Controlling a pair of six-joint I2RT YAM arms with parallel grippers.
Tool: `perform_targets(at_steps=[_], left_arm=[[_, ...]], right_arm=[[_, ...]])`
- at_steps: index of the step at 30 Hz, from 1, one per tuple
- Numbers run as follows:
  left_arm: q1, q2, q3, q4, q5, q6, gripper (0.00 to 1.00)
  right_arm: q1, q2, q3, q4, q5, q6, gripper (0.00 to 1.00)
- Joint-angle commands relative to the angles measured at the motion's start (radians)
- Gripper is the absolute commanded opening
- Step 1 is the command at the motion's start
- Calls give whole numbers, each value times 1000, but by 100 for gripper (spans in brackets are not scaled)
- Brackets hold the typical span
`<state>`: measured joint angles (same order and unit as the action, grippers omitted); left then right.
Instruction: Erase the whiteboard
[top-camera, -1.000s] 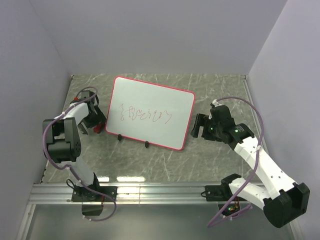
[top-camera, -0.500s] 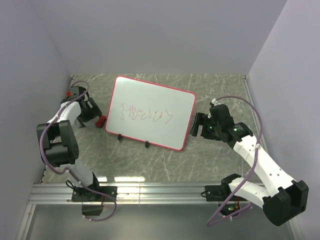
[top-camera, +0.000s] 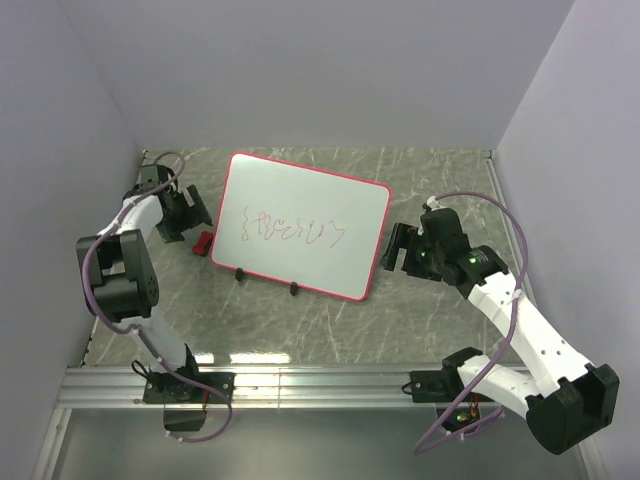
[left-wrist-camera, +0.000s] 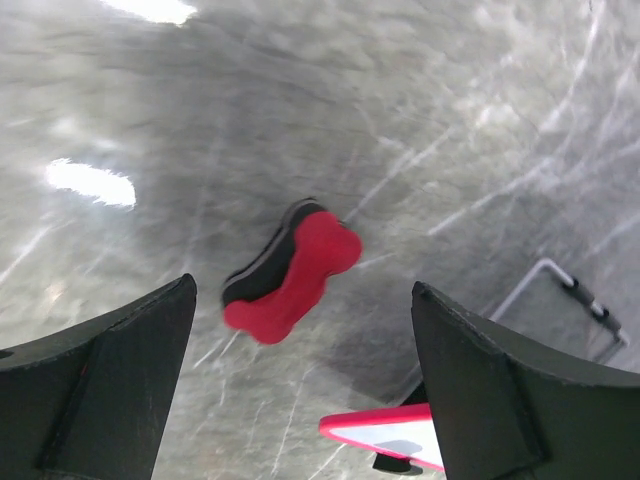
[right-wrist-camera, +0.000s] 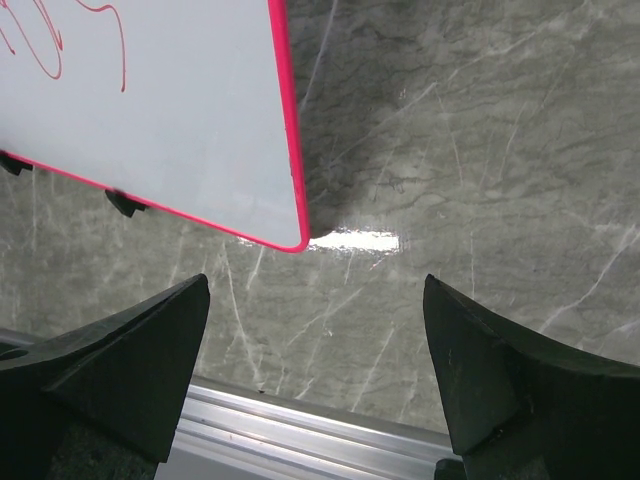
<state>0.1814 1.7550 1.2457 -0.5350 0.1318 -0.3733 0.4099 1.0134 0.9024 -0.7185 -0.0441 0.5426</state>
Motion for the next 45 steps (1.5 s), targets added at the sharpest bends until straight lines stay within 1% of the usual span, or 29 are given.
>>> perform_targets(at_steps=[1, 5, 8, 13, 16, 17, 19, 20, 23, 25, 28, 31, 32, 33, 34, 36, 39, 40, 43, 44, 45], left_arm=[[-7, 40, 47, 21, 118, 76, 93], [-7, 98, 69, -3, 94, 76, 87], [-19, 107, 48, -5, 88, 89, 84], [-95, 109, 1, 1, 5, 111, 81], [-135, 132, -8, -14, -69, 105, 77], [-140, 136, -11, -20, -96, 100, 74], [-138, 147, -8, -40, -129, 82, 70], [-137, 161, -3, -61, -186, 80, 65], [-120, 167, -12, -77, -251, 60, 62], [-102, 161, -23, -76, -262, 42, 59], [-60, 146, -43, -76, -281, 28, 52], [-31, 138, -57, -69, -288, 22, 33], [-25, 135, -61, -68, -287, 17, 18], [-20, 133, -61, -68, -291, 14, 7], [-19, 129, -61, -71, -290, 7, 0], [-17, 117, -57, -74, -282, -1, 0], [-20, 52, -34, -89, -256, -30, 0], [-20, 2, -23, -94, -241, -50, 0], [-43, -75, 50, -124, -213, -88, 0], [-59, -119, 98, -140, -204, -96, 0], [-100, -143, 121, -144, -196, -101, 0]], right_arm=[[6, -22, 15, 16, 23, 17, 94], [9, -4, 26, 14, 26, 17, 93], [6, 14, 33, 21, 24, 17, 93], [7, 45, 36, 37, 9, 20, 93], [7, 65, 46, 39, 1, 13, 93], [7, 74, 46, 42, 1, 11, 92], [7, 80, 50, 42, 0, 3, 92], [6, 86, 49, 47, -2, 2, 93], [7, 97, 49, 51, -13, -7, 93], [7, 103, 53, 50, -16, -15, 92], [6, 111, 62, 48, -14, -29, 92], [6, 114, 64, 47, -13, -41, 92], [7, 116, 66, 47, -11, -44, 92], [7, 114, 63, 47, -11, -50, 92], [7, 116, 64, 47, -10, -53, 92], [7, 114, 62, 51, 3, -66, 92], [1, 120, 85, 60, 27, -81, 93], [-6, 125, 96, 63, 32, -84, 93], [-55, 131, 153, 73, 43, -75, 93], [-97, 140, 167, 82, 43, -67, 94], [-120, 151, 191, 89, -5, -60, 94]])
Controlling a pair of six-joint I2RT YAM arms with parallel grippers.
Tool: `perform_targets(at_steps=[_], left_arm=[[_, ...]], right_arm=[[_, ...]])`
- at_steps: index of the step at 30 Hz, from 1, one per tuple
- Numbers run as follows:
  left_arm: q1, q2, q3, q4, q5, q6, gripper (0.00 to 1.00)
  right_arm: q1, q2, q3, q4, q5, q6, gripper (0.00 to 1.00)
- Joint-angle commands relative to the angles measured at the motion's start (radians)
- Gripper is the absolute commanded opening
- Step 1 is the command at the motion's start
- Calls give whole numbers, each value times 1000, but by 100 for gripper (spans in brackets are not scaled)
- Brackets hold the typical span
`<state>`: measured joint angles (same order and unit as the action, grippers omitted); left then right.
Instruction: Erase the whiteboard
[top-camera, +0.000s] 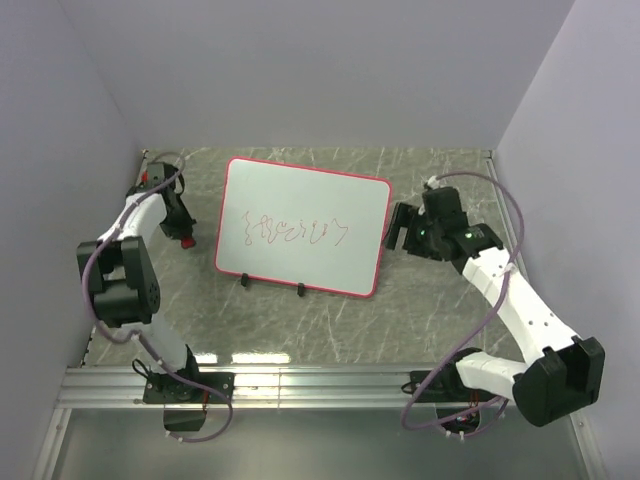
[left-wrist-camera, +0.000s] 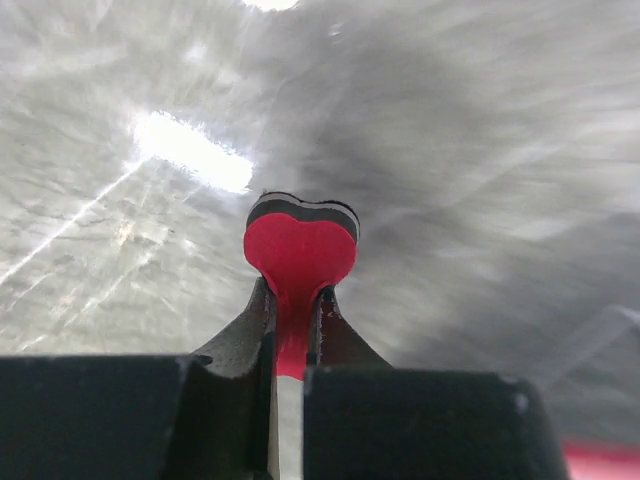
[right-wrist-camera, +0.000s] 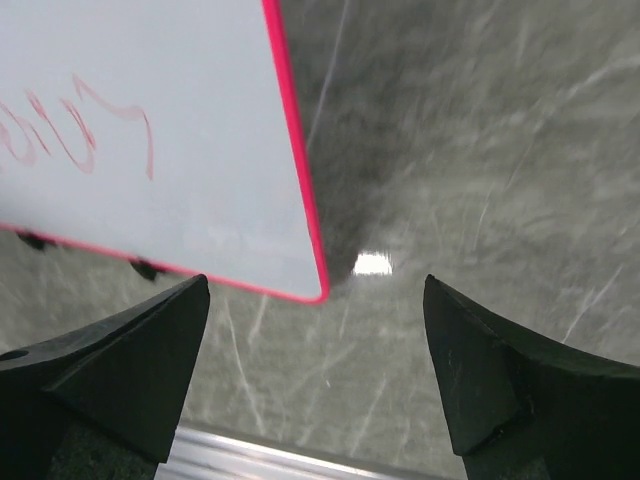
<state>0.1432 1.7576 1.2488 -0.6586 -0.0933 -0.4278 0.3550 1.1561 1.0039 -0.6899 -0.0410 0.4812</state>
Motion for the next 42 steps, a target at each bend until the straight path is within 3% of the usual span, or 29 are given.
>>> perform_targets(at_steps=[1, 5, 7, 10, 12, 23, 31, 34, 35, 38, 42], left_arm=[[-89, -165, 139, -29, 20, -64, 0], [-269, -277, 219, -24, -41, -130, 0], [-306, -318, 209, 4, -28, -205, 0], [-392, -346, 163, 62, 1, -270, 0], [-476, -342, 146, 83, 3, -282, 0], [-841, -101, 345, 83, -55, -342, 0], [-941, 63, 552, 70, -57, -364, 0], [-975, 101, 586, 65, -60, -362, 0], [-988, 109, 586, 65, -60, -362, 0], [-1014, 115, 554, 76, -89, -373, 0], [-1044, 97, 469, 119, -144, -393, 0]], right_arm=[[-83, 22, 104, 67, -46, 2, 94], [-162, 125, 170, 119, -184, 16, 93], [-215, 169, 190, 154, -300, 45, 93], [-287, 211, 141, 324, -486, 108, 92], [-313, 234, 55, 527, -650, 178, 88], [-347, 278, -171, 982, -761, 261, 85], [-346, 355, -231, 1148, -790, 342, 77], [-344, 376, -237, 1201, -801, 373, 60], [-343, 384, -232, 1205, -809, 376, 47], [-335, 399, -219, 1176, -827, 370, 31], [-330, 384, -222, 1135, -818, 338, 21]])
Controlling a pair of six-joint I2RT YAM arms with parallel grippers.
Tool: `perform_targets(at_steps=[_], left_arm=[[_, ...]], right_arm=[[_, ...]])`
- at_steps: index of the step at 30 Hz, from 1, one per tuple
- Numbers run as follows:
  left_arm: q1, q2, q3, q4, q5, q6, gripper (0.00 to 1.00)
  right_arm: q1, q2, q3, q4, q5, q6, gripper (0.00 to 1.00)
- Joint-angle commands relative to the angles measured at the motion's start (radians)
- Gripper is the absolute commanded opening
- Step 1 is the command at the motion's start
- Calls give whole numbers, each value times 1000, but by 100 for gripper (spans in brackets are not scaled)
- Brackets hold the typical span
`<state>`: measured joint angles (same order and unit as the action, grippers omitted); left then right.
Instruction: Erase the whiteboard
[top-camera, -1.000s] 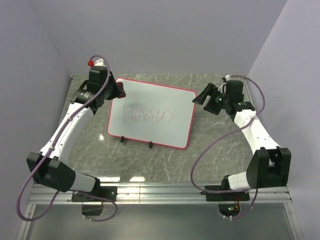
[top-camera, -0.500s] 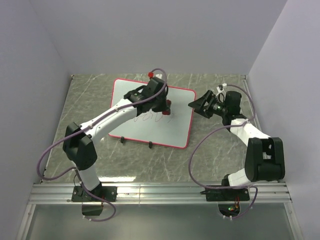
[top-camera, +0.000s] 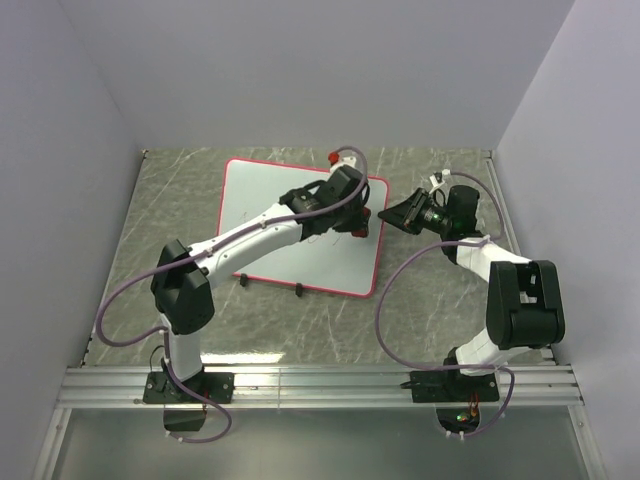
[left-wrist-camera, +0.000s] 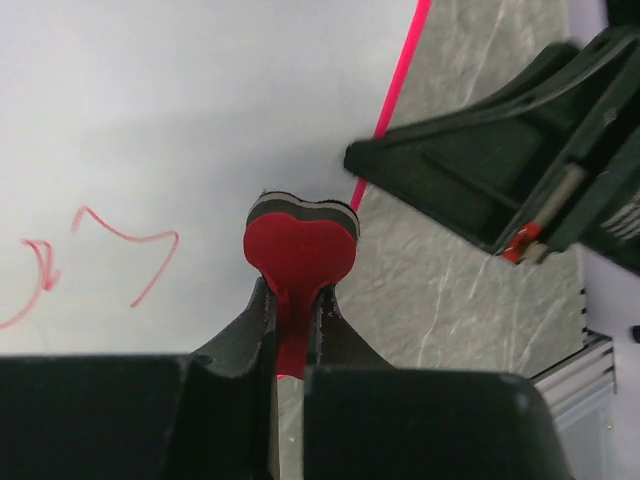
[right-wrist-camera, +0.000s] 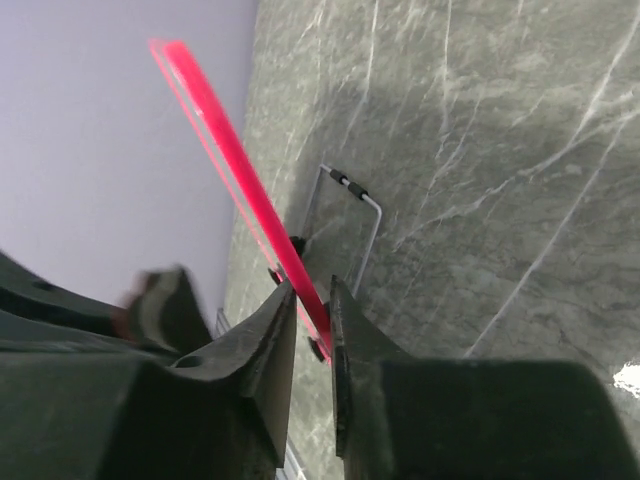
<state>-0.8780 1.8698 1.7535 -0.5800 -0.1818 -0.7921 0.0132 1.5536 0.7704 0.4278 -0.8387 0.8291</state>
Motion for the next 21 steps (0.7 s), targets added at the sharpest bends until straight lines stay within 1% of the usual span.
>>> perform_targets(at_steps=[1, 2, 5, 7, 9, 16, 19, 20, 21], left_arm=[[-26, -17, -61, 46, -70, -32, 0], [-33, -17, -74, 60, -73, -35, 0], [-36, -17, -112, 74, -102, -45, 0], [-36, -21, -150, 95, -125, -52, 0], [-33, -24, -172, 107, -171, -58, 0], [5, -32, -255, 186, -229, -58, 0], [60, -57, -313, 227, -243, -47, 0], [94, -67, -331, 236, -251, -47, 0], [112, -81, -385, 252, -258, -41, 0]], right_arm=[[13, -10, 12, 9, -19, -15, 19], [17, -7, 18, -1, -20, -21, 18], [25, 8, 27, -24, -23, -33, 10], [30, 17, 35, -41, -23, -45, 0], [36, 22, 43, -63, -28, -59, 0], [41, 23, 79, -165, -39, -123, 0], [42, 17, 96, -199, -48, -143, 0], [41, 17, 101, -216, -51, -153, 0], [42, 16, 104, -221, -51, -154, 0]])
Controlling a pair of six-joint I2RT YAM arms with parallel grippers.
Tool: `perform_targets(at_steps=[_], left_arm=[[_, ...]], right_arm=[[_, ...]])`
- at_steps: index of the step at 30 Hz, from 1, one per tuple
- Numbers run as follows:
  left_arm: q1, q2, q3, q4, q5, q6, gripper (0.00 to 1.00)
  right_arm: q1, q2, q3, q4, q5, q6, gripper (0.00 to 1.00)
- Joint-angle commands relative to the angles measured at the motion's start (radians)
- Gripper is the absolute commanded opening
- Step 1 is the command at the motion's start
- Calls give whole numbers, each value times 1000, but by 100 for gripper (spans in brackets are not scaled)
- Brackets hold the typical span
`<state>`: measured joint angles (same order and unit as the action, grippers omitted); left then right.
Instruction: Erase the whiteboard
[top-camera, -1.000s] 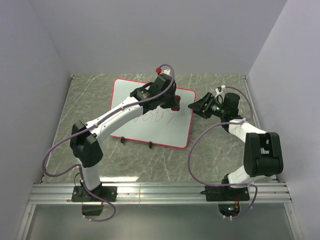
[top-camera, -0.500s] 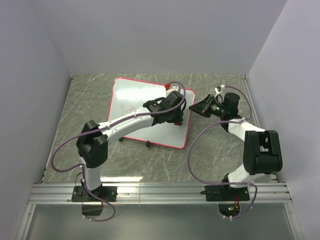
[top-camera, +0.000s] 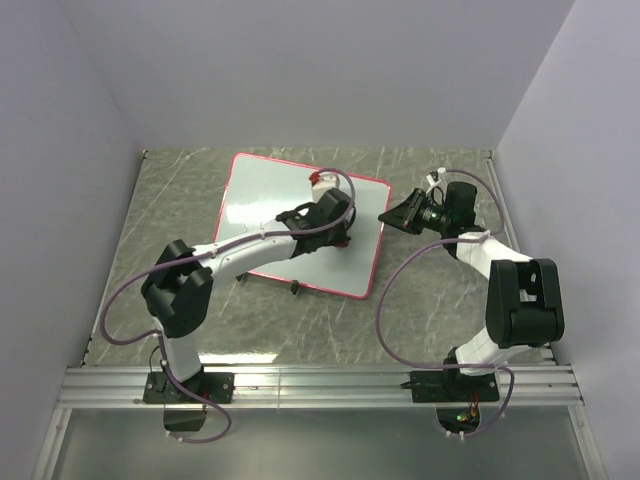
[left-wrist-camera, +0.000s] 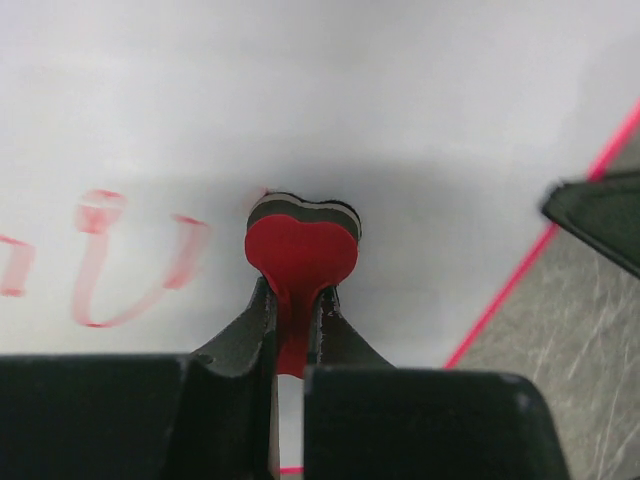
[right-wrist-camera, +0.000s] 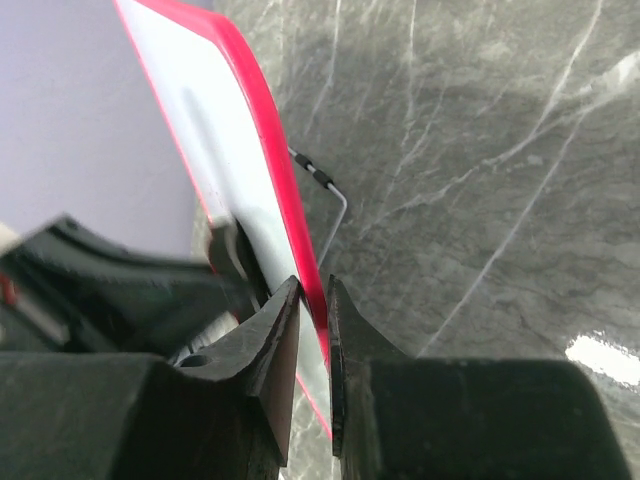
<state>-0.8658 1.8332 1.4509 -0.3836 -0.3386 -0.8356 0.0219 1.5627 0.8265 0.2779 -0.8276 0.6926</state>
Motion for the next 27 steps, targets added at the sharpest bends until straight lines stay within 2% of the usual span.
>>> perform_targets(at_steps=[1, 7, 12, 13, 17, 22, 27], left_arm=[[122, -75, -111, 75, -97, 6, 0], [296, -172, -302, 144, -85, 23, 0], [301, -195, -374, 175, -28, 18, 0], [295, -192, -374, 178, -14, 12, 0], [153, -161, -298, 155, -7, 7, 0], [2, -62, -123, 158, 75, 3, 0], [-27, 41, 31, 118, 90, 21, 0]], right_arm=[[35, 7, 51, -75, -62, -21, 0], [42, 16, 100, -127, -65, -47, 0], [47, 28, 123, -128, -62, -44, 0], [49, 30, 134, -129, -62, -45, 0], [61, 34, 158, -147, -54, -62, 0], [87, 36, 175, -154, -45, -73, 0], [102, 22, 180, -164, -38, -80, 0]])
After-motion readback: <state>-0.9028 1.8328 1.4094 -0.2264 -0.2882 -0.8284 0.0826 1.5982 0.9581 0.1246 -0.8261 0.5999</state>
